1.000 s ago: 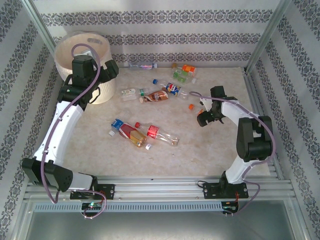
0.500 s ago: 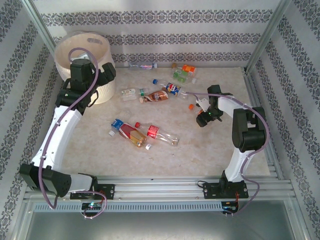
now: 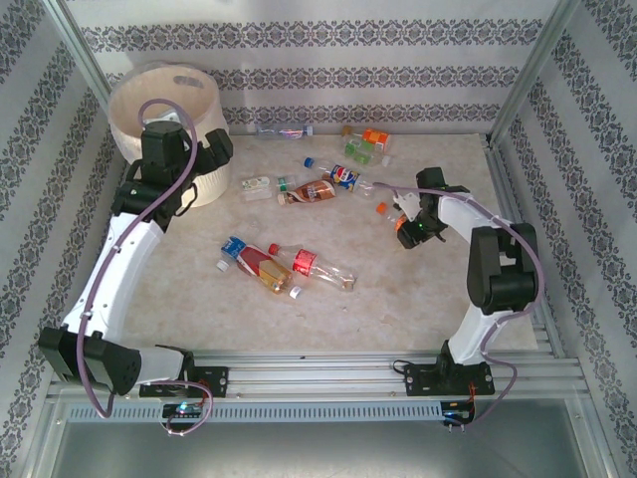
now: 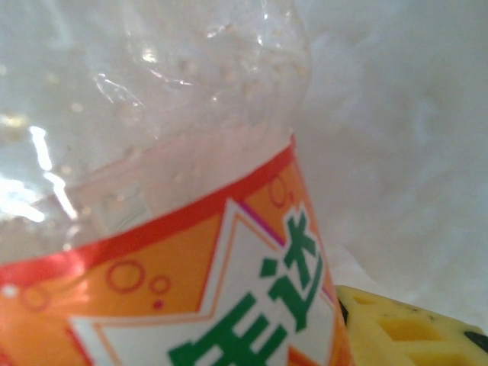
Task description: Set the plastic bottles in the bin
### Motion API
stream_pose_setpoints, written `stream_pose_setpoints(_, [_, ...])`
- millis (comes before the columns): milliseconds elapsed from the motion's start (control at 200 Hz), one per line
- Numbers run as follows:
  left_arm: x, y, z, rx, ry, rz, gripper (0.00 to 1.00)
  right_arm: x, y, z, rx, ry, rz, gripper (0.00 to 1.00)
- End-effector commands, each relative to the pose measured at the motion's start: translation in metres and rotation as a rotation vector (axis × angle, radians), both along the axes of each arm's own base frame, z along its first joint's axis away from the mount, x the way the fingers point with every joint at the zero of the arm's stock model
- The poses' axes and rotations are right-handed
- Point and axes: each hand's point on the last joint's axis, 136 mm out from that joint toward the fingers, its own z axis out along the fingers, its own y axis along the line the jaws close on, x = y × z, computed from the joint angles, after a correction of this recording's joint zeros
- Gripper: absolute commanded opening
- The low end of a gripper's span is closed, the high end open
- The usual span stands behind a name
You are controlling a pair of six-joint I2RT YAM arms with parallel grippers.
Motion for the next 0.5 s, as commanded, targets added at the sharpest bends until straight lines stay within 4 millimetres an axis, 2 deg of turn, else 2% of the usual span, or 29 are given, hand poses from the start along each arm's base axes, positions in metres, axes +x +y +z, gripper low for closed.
stream_pose_setpoints(0, [0.003,-0.019,0.007,-0.060,-0.055,-0.093,1.00,0.017,0.014,0.034,0.046,-0.157,-0.048,0.40])
stream_pose_setpoints(200, [0.011,-0.052,0.004,-0.152,-0.077,-0.256,1.00,0.022,0.049,0.073,0.199,-0.278,-0.085,0.36])
stream_pose_setpoints(395, [0.018,-0.076,-0.004,-0.233,-0.070,-0.369,1.00,0.031,0.076,0.113,0.414,-0.363,-0.216,0.35])
stream_pose_setpoints(495, [0.021,-0.086,-0.010,-0.274,-0.067,-0.397,1.00,0.029,0.106,0.130,0.572,-0.386,-0.247,0.33])
